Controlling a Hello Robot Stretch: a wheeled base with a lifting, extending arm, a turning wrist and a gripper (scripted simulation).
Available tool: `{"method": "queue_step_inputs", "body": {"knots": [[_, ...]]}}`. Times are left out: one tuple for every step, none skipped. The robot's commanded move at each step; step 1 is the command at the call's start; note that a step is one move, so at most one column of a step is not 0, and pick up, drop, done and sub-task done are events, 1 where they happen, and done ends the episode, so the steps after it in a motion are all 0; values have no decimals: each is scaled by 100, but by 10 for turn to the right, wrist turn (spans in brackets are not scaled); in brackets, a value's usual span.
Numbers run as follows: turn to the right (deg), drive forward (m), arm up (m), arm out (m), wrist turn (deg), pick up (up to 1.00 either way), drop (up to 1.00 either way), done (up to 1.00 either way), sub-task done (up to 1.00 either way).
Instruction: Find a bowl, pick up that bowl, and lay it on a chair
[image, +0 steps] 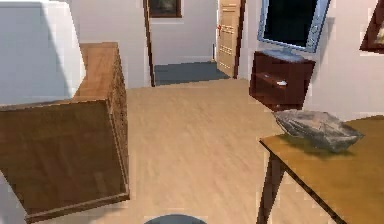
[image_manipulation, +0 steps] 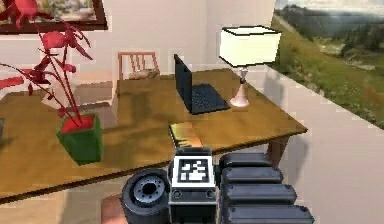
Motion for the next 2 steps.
{"method": "queue_step_inputs", "body": {"knots": [[0, 25, 0, 0, 0, 0, 0, 0, 0], [330, 0, 0, 0, 0, 0, 0, 0, 0]]}}
